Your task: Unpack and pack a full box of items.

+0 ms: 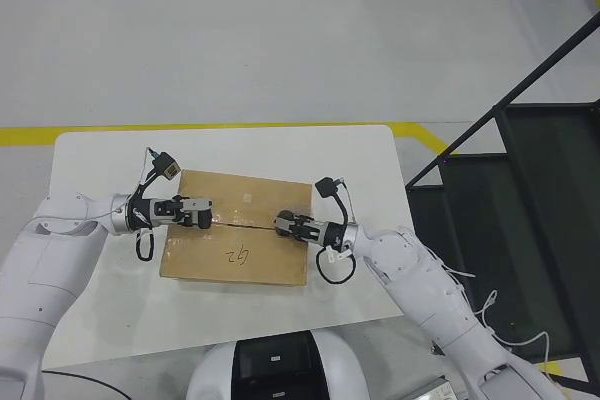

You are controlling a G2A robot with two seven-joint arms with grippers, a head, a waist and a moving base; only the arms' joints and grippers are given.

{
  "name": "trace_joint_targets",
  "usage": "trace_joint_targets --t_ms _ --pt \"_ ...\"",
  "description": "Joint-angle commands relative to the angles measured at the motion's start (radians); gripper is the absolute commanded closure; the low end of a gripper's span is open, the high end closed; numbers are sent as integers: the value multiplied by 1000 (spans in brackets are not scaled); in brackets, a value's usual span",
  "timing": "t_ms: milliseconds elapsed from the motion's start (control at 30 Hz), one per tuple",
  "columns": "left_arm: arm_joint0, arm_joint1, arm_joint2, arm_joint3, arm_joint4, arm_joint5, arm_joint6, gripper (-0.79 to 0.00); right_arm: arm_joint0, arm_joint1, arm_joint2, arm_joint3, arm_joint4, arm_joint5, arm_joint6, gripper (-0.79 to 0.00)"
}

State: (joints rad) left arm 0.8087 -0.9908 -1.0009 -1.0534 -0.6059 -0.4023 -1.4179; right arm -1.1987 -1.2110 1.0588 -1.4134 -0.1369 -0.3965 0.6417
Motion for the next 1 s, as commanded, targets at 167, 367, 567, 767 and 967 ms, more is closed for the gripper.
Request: trace_joint_targets --t_ms 167,367,567,767,967 --pt "24 4 -31 -15 -31 -15 51 -785 8 -1 -11 -18 6 25 20 -785" --pt "131 39 -185 -41 -136 -94 98 -785 1 2 -7 -55 -6 23 21 -785" --pt "227 65 -288 -56 -42 -79 294 -785 -9 6 0 -100 -20 22 19 -785" --pt "240 57 -247 -93 92 22 435 -785 -27 11 11 -149 -34 26 13 -785" --pt "200 39 -152 -120 199 105 406 -785 -54 19 40 -200 -43 32 9 -785"
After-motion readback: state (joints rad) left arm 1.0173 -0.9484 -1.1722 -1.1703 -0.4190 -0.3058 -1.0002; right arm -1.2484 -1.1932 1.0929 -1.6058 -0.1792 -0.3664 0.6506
